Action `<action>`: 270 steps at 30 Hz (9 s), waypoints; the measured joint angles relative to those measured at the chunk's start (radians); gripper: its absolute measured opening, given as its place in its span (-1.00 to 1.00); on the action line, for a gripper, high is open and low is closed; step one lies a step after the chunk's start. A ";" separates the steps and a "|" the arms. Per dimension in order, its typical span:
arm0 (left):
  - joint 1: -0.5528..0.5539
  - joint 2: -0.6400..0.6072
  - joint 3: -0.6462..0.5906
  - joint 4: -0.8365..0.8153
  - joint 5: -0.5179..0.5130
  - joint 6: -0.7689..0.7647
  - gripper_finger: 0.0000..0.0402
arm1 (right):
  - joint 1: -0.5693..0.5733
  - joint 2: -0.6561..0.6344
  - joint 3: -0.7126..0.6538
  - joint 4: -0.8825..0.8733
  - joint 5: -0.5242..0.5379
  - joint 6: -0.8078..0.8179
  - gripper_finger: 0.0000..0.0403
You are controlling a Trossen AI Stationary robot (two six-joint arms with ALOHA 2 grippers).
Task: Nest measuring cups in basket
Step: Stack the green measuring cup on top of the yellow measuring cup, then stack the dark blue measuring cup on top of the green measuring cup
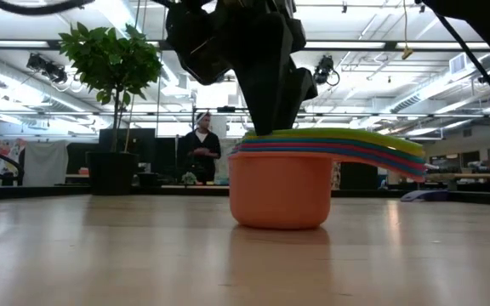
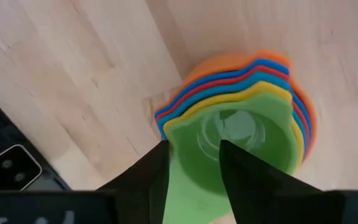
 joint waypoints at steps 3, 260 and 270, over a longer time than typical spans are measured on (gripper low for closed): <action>0.000 0.000 0.000 0.000 0.000 0.000 -0.98 | -0.008 0.000 0.000 -0.012 -0.019 -0.001 -0.27; 0.459 0.000 0.000 0.003 0.095 0.309 -0.98 | -1.296 -0.555 -1.043 0.272 0.444 0.326 -0.27; 0.459 0.000 0.000 0.001 0.101 0.307 -0.98 | -1.300 -0.555 -1.045 0.331 0.507 0.447 -0.27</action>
